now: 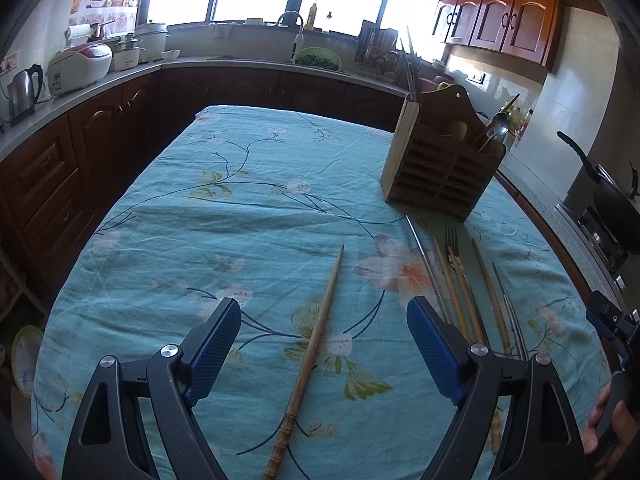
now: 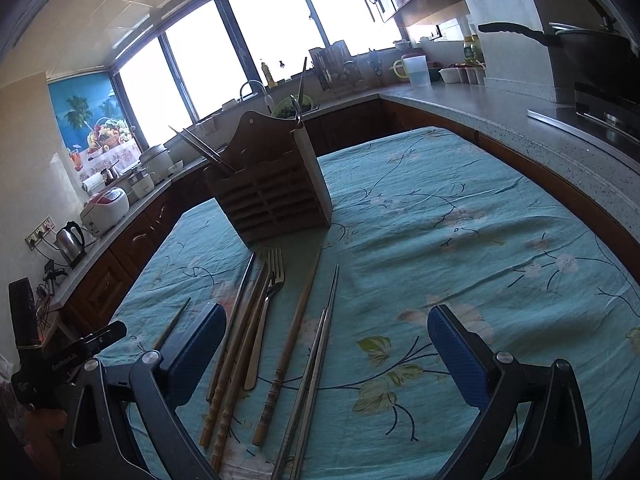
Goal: Organize utensils
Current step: 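Move both open grippers back over the remaining utensils, then close the right gripper on a chopstick while the left gripper grasps a chopstick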
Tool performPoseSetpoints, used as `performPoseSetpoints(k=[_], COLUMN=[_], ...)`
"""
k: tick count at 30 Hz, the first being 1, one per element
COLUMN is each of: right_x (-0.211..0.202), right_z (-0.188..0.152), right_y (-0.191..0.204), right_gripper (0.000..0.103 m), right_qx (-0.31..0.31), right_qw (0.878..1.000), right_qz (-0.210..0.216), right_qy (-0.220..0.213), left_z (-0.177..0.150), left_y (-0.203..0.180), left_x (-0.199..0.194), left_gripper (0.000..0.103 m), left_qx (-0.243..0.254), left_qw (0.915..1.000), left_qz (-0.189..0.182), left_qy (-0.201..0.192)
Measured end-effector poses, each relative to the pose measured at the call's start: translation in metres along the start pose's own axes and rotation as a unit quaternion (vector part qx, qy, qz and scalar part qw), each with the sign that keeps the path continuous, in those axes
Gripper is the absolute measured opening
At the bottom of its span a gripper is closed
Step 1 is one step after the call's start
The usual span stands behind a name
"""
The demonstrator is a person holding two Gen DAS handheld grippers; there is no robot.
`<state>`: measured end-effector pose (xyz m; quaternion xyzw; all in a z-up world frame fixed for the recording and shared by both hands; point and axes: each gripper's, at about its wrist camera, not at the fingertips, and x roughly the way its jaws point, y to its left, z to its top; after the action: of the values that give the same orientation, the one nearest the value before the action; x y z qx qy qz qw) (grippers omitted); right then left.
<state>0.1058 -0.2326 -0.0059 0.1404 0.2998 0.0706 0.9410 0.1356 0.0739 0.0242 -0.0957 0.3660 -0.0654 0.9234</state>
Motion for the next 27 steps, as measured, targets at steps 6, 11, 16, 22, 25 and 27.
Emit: performPoseSetpoints(k=[6,11,16,22,25,27], right_x=[0.010,0.023,0.048,0.079,0.099,0.113], right_z=[0.001,0.007,0.014,0.022,0.026,0.030], right_y=[0.004,0.011,0.017,0.027,0.032,0.033], right_gripper=[0.101,0.087,0.060,0.049,0.046,0.043], right_qx=[-0.012,-0.027,-0.034,-0.045,-0.050,-0.053], right_qw=[1.000,0.999,0.998,0.995,0.993,0.992], right_qz=[-0.008,-0.009,-0.012,-0.004,-0.007,-0.013], right_qy=[0.010,0.021,0.054,0.087,0.103,0.112], left_z=[0.004,0.012,0.026,0.041,0.049,0.053], left_y=[-0.003,-0.009,-0.017,-0.021,-0.020,-0.019], left_x=[0.016,0.034,0.054,0.079,0.091,0.098], left_gripper=[0.085,0.076,0.059,0.051,0.044,0.036], left_qx=[0.004,0.026,0.055,0.083,0.082,0.083], left_qw=[0.9998,0.9988,0.9965,0.9927,0.9920,0.9914], left_qz=[0.002,-0.001,-0.009,-0.009,-0.013,-0.016], left_qy=[0.018,0.043,0.062,0.087,0.095,0.100])
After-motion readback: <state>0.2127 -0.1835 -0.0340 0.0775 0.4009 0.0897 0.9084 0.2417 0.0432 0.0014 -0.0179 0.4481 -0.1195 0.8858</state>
